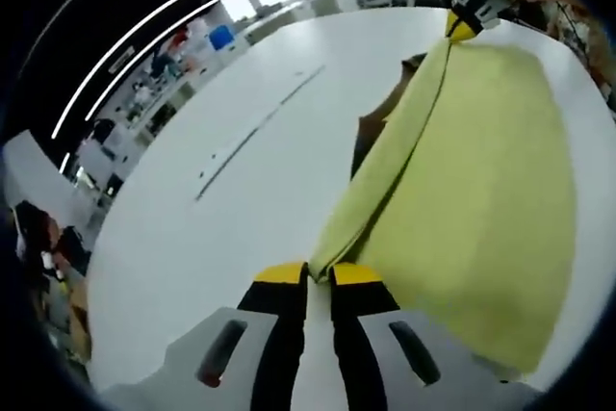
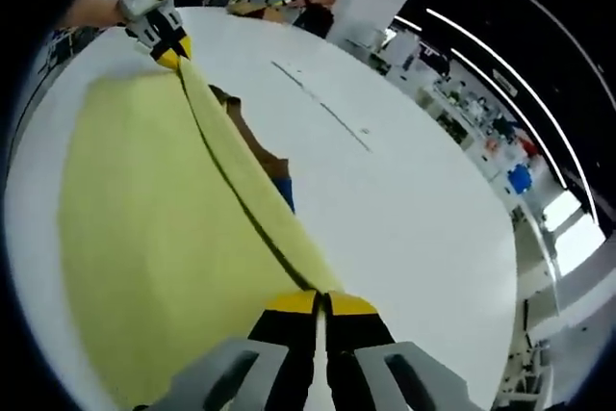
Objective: Fold the garment on the visible template until the final outline fits inside the template.
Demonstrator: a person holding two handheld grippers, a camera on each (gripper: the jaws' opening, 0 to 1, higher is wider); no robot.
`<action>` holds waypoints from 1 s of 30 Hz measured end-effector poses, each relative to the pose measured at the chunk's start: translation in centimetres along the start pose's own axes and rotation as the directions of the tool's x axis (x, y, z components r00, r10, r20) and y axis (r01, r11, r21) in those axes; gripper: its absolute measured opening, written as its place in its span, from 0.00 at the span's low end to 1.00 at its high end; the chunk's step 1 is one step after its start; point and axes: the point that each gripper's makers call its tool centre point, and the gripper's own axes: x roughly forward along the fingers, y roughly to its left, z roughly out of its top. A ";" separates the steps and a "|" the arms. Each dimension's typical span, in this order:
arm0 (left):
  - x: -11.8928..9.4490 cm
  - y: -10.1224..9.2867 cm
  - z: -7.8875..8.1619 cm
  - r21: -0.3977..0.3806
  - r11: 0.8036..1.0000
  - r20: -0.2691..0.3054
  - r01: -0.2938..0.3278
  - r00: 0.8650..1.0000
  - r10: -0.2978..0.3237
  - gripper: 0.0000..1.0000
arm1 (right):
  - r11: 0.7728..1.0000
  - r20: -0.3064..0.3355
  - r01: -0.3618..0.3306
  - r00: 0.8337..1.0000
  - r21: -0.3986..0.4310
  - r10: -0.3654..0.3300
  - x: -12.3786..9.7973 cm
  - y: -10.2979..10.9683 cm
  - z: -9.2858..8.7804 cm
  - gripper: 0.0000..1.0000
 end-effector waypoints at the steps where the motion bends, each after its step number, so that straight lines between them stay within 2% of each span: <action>1: -0.1 0.1 0.1 -0.006 1.000 0.009 -0.001 1.000 0.001 0.05 | 1.000 0.004 0.005 1.000 0.008 -0.005 -0.2 -0.1 0.1 0.00; 6: -0.6 0.6 0.7 -0.071 0.997 0.042 -0.008 0.999 0.011 0.04 | 0.997 0.039 0.023 0.999 0.079 -0.026 -0.7 -1.0 0.8 0.00; 9: -0.3 1.0 0.8 -0.194 0.981 0.053 -0.010 0.998 0.021 0.04 | 0.981 0.059 0.026 0.998 0.190 -0.038 -0.5 -1.7 1.0 0.00; 10: -0.2 1.2 0.7 -0.257 0.966 0.054 -0.013 0.998 0.028 0.04 | 0.975 0.066 0.029 0.997 0.221 -0.044 -0.5 -1.8 1.0 0.00; 11: -0.1 1.3 0.7 -0.290 0.957 0.056 -0.012 0.998 0.029 0.04 | 0.968 0.072 0.030 0.996 0.247 -0.049 -0.4 -2.0 1.1 0.00; 13: 0.2 1.5 0.8 -0.377 0.926 0.065 -0.014 0.997 0.042 0.04 | 0.951 0.083 0.036 0.995 0.306 -0.064 0.0 -2.4 1.2 0.00; 14: 0.4 1.6 0.8 -0.418 0.908 0.067 -0.011 0.997 0.043 0.04 | 0.940 0.083 0.036 0.994 0.340 -0.068 0.3 -2.6 1.2 0.00; 16: 0.6 1.8 0.8 -0.460 0.888 0.073 -0.010 0.996 0.050 0.04 | 0.907 0.088 0.027 0.994 0.421 -0.070 0.8 -2.7 1.1 0.00; 17: 0.7 1.9 0.7 -0.463 0.886 0.074 -0.013 0.996 0.053 0.04 | 0.901 0.090 0.031 0.993 0.432 -0.077 0.9 -3.0 1.0 0.00; 19: 0.8 2.0 0.5 -0.491 0.870 0.062 -0.029 0.996 0.068 0.04 | 0.898 0.084 0.053 0.992 0.437 -0.099 1.1 -3.6 0.9 0.00; 21: 0.8 2.3 0.3 -0.510 0.859 0.058 -0.045 0.995 0.086 0.06 | 0.885 0.068 0.070 0.991 0.460 -0.114 1.3 -4.0 0.7 0.00; 23: 0.7 2.8 0.3 -0.530 0.846 0.058 -0.062 0.992 0.109 0.07 | 0.858 0.056 0.058 0.993 0.511 -0.101 1.3 -3.9 0.4 0.00; 25: 0.6 2.8 0.5 -0.551 0.834 0.077 -0.045 0.992 0.105 0.11 | 0.848 0.064 0.052 0.993 0.527 -0.101 1.1 -3.8 0.5 0.09; 28: 0.1 2.8 0.8 -0.552 0.833 0.096 -0.037 0.990 0.107 0.19 | 0.841 0.070 0.036 0.994 0.539 -0.088 0.8 -3.4 0.6 0.18; 30: -0.3 2.7 1.1 -0.554 0.833 0.113 -0.022 0.988 0.102 0.25 | 0.824 0.095 0.000 0.993 0.566 -0.065 0.4 -2.8 1.2 0.21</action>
